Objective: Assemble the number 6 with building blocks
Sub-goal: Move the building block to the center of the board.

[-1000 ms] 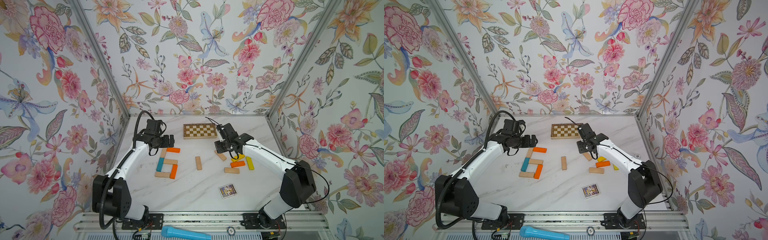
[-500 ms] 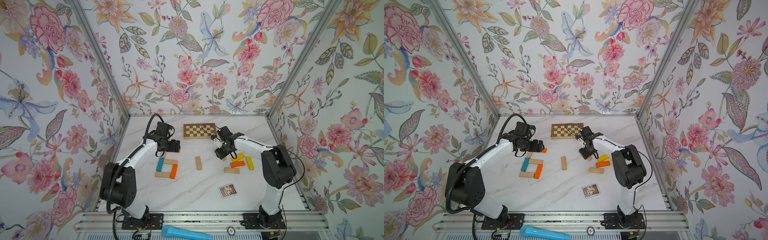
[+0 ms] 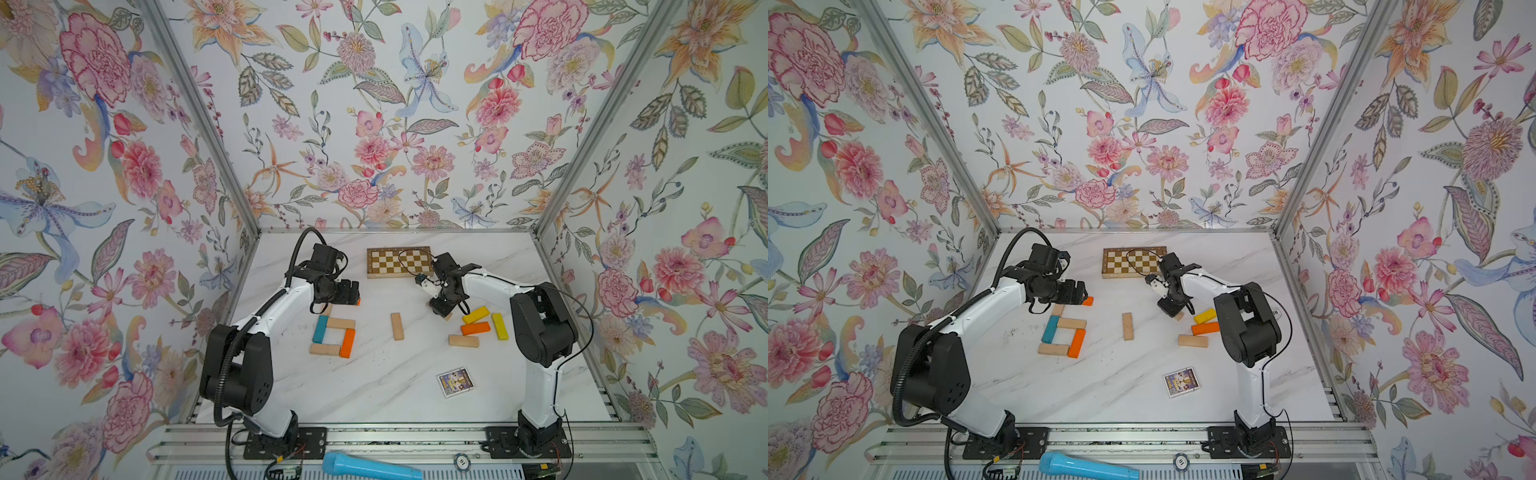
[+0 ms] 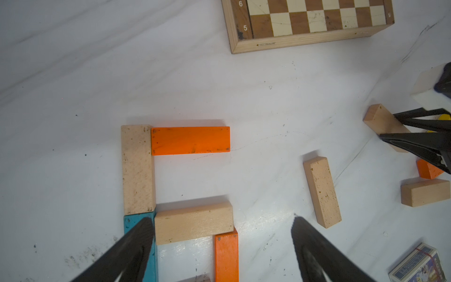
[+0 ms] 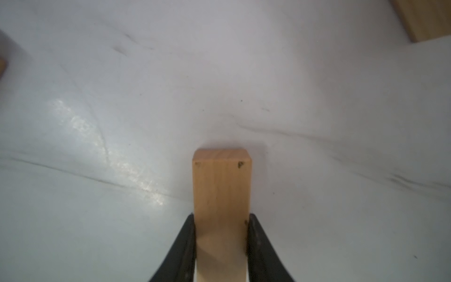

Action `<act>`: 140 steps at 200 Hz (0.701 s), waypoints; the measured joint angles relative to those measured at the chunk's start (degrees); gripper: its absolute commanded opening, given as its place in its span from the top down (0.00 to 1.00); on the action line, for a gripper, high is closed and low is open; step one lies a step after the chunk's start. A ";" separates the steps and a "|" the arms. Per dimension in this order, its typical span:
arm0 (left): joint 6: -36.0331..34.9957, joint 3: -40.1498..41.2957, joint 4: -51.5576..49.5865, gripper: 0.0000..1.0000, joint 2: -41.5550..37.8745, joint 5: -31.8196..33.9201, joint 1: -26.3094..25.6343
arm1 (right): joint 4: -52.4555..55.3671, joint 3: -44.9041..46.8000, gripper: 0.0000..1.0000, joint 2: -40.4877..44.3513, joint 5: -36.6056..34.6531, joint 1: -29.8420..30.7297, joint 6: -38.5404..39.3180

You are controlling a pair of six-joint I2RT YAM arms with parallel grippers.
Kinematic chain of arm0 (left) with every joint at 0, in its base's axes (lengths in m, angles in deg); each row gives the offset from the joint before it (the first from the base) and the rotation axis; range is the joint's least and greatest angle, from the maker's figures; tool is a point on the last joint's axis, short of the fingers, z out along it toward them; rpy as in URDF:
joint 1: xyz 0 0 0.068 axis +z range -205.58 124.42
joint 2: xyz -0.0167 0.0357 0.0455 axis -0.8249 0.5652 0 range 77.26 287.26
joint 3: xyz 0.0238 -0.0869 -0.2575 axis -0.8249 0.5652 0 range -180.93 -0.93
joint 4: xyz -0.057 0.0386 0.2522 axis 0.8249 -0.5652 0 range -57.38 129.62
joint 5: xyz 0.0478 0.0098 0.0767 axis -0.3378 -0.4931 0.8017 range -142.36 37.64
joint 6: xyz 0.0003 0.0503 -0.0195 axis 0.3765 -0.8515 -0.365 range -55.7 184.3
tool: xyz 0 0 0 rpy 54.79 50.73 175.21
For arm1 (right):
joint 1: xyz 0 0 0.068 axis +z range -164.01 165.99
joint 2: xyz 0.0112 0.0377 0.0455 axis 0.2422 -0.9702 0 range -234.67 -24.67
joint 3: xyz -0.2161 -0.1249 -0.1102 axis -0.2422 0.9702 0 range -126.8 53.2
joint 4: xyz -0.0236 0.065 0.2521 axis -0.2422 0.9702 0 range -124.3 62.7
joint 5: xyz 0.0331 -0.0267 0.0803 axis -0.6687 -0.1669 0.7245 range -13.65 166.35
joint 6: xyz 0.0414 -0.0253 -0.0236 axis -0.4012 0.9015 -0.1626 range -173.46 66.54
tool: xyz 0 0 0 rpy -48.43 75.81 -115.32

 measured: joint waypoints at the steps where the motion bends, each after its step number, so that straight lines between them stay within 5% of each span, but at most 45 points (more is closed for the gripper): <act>1: 0.02 0.02 0.00 0.07 0.00 -0.02 0.09 | -0.02 -0.07 0.69 -0.04 0.04 0.07 0.26; 47: 0.02 0.02 0.00 0.06 0.00 -0.07 2.99 | -0.02 -5.20 0.66 -3.65 0.48 2.56 9.07; 94: 0.00 0.00 0.00 0.04 0.22 -0.11 3.61 | -0.59 -13.64 0.52 -9.20 1.49 3.96 15.76; 140: 0.02 -0.09 -0.15 0.02 1.31 -0.26 3.69 | -5.62 -15.06 0.47 -6.05 4.63 5.57 9.35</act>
